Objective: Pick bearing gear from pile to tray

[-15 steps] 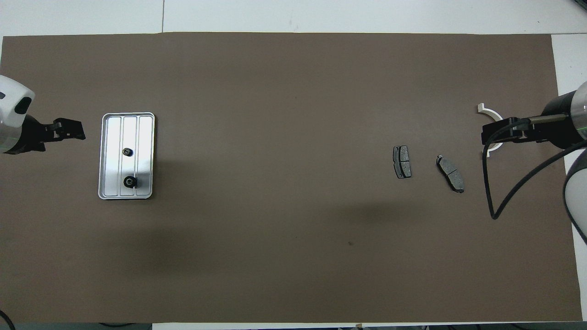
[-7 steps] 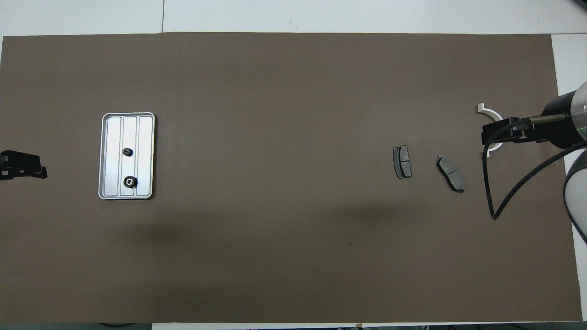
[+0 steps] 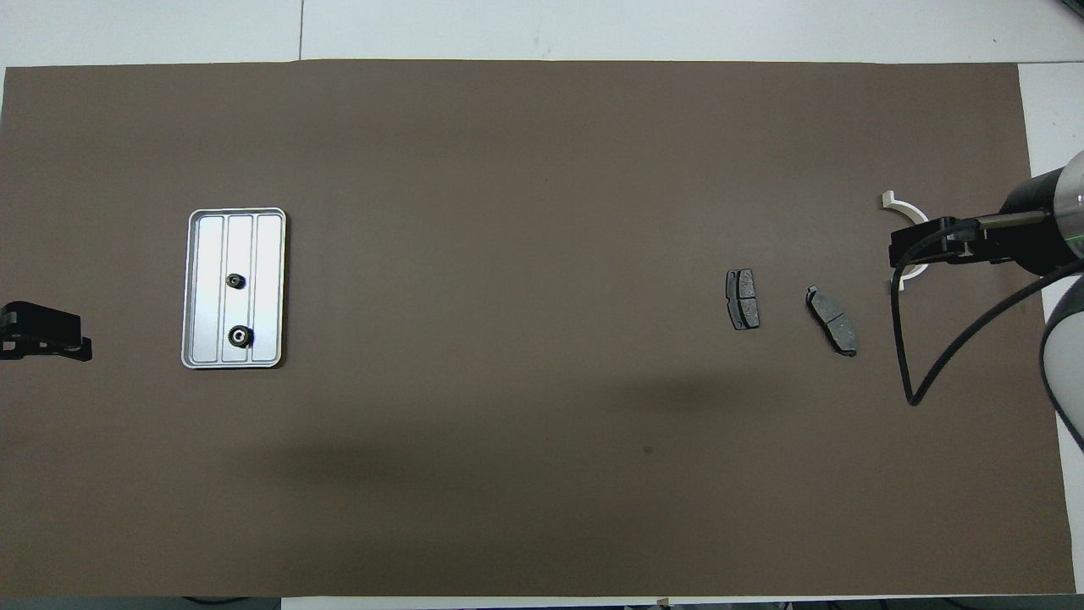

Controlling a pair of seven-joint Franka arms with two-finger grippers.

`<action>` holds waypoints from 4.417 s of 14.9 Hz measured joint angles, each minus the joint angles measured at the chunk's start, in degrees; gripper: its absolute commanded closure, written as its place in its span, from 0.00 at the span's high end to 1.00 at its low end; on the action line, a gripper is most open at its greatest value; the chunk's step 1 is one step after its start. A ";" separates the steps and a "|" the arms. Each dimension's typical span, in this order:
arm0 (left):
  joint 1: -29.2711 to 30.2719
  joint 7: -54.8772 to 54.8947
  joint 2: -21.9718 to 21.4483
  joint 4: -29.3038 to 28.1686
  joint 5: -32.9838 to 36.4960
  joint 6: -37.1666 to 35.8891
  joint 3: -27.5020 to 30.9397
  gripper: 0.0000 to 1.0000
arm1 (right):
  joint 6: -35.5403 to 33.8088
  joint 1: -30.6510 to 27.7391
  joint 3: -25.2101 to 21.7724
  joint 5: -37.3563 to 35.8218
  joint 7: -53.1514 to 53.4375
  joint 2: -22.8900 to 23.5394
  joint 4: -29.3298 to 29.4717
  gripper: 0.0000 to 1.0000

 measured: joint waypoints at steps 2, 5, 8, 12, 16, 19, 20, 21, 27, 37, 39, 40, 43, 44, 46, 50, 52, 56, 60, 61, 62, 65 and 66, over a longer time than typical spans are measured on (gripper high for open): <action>-0.08 1.08 0.26 1.52 0.00 -1.06 -0.06 1.00 | 0.00 0.00 0.00 0.00 0.00 0.00 0.00 1.00; -0.08 1.76 0.92 2.17 0.02 -1.08 0.05 1.00 | 0.00 0.00 0.00 0.00 0.00 0.00 0.00 1.00; -0.30 2.11 2.90 3.37 0.09 -1.29 0.02 1.00 | 0.00 0.00 0.00 0.00 0.00 0.00 0.00 1.00; -1.66 2.22 6.88 6.77 1.01 -2.93 -0.30 1.00 | 0.00 0.00 0.00 0.00 0.00 0.00 0.00 1.00; -2.46 2.22 7.89 7.88 1.03 -3.06 -0.42 1.00 | 0.00 0.00 0.00 0.00 0.00 0.00 0.00 1.00; -2.46 2.22 7.89 8.10 1.03 -3.06 -0.40 1.00 | 0.00 0.00 0.00 0.00 0.00 0.00 0.00 1.00; -2.46 2.22 7.89 8.12 1.03 -3.06 -0.40 1.00 | 0.00 0.00 0.00 0.00 0.00 0.00 0.00 1.00; -2.46 2.22 7.89 8.12 1.03 -3.06 -0.40 1.00 | 0.00 0.00 0.00 0.00 0.00 0.00 0.00 1.00; -2.46 2.22 7.89 8.22 0.53 -1.77 -0.33 1.00 | 0.00 0.00 0.00 0.00 0.00 0.00 0.00 1.00; -2.40 2.22 8.34 8.34 -0.24 1.24 -0.19 1.00 | 0.00 0.00 0.00 0.00 0.00 0.00 0.00 1.00; -2.47 2.22 8.34 8.35 -0.29 1.28 -0.25 1.00 | 0.00 0.00 0.00 0.00 0.00 0.00 0.00 1.00; -2.48 2.22 8.34 8.35 -0.30 1.28 -0.26 1.00 | 0.00 0.00 0.00 0.00 0.00 0.00 0.00 1.00; -2.48 2.22 8.35 8.35 -0.31 1.34 -0.24 1.00 | 0.00 0.00 0.00 0.00 0.00 0.00 0.00 1.00; -2.48 2.22 8.35 8.35 -0.31 1.36 -0.23 1.00 | 0.00 0.00 0.00 0.00 0.00 0.00 0.00 1.00; -2.44 2.22 8.36 8.34 -0.31 1.36 -0.23 1.00 | 0.00 0.00 0.00 0.00 0.00 0.00 0.00 1.00; -2.28 2.25 8.43 8.34 -0.32 1.36 0.05 1.00 | 0.00 0.00 0.00 0.00 0.00 0.00 0.00 1.00; -2.17 2.27 8.43 8.34 -0.32 1.36 0.08 1.00 | 0.00 0.00 0.00 0.00 0.00 0.00 0.00 1.00; -2.15 2.29 8.43 8.34 -0.32 1.41 0.15 1.00 | 0.00 0.00 0.00 0.00 0.00 0.00 0.00 1.00; -2.20 2.52 8.43 8.34 -0.38 1.50 0.03 1.00 | 0.00 0.00 0.00 0.00 0.00 0.00 0.00 1.00; -2.29 2.58 8.43 8.34 -0.44 1.57 -0.12 1.00 | 0.00 0.00 0.00 0.00 0.00 0.00 0.00 1.00; -2.45 2.59 8.43 8.34 -0.52 1.69 -0.29 1.00 | 0.00 0.00 0.00 0.00 0.00 0.00 0.00 1.00; -3.47 2.59 8.44 8.34 -1.11 2.51 -0.65 1.00 | 0.00 0.00 0.00 0.00 0.00 0.00 0.00 1.00; -3.76 2.59 8.44 8.34 -1.11 2.54 -0.71 1.00 | 0.00 0.00 0.00 0.00 0.00 0.00 0.00 1.00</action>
